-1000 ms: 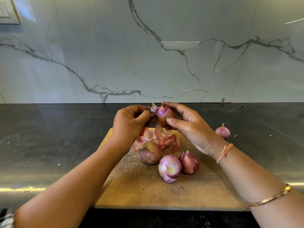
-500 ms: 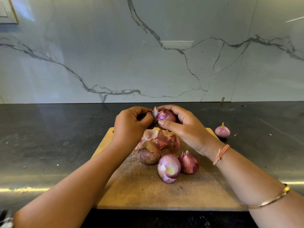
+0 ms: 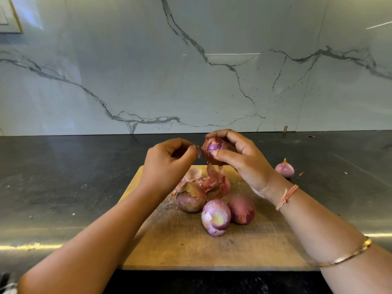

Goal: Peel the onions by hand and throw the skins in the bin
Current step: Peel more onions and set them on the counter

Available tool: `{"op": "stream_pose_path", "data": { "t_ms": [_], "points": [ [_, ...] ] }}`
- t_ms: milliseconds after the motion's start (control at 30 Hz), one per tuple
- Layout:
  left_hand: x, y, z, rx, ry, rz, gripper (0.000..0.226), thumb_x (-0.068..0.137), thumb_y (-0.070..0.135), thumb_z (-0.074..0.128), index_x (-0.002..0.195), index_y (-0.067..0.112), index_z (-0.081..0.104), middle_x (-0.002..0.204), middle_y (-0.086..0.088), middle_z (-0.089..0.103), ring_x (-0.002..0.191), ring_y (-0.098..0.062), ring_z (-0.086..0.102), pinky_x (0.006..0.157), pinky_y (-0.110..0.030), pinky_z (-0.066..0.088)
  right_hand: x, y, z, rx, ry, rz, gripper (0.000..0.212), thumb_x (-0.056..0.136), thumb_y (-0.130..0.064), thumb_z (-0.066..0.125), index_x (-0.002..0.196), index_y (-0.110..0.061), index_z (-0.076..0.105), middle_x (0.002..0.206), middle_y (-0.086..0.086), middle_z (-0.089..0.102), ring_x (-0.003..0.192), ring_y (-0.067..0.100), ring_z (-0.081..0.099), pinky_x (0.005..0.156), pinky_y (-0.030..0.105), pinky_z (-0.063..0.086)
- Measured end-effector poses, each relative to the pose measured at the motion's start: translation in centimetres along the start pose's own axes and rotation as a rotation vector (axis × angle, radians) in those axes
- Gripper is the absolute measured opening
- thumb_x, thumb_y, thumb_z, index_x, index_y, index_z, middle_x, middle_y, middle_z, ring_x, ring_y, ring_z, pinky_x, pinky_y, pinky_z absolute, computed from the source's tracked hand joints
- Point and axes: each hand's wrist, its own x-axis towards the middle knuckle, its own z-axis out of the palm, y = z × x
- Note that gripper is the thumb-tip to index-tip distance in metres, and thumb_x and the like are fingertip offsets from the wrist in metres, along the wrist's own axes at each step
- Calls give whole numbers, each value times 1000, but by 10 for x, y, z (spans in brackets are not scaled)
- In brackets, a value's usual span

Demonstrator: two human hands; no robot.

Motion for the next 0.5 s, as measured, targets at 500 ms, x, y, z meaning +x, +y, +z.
{"op": "stream_pose_path", "data": {
  "t_ms": [500],
  "points": [
    [-1, -1, 5, 9, 19, 119, 23, 84, 13, 68, 75, 33, 61, 73, 17, 66, 71, 5, 63, 63, -9, 49, 2, 8, 6, -99, 11, 30, 37, 73, -30, 62, 110, -25, 62, 107, 1, 67, 102, 16, 63, 95, 33, 51]
  ]
}}
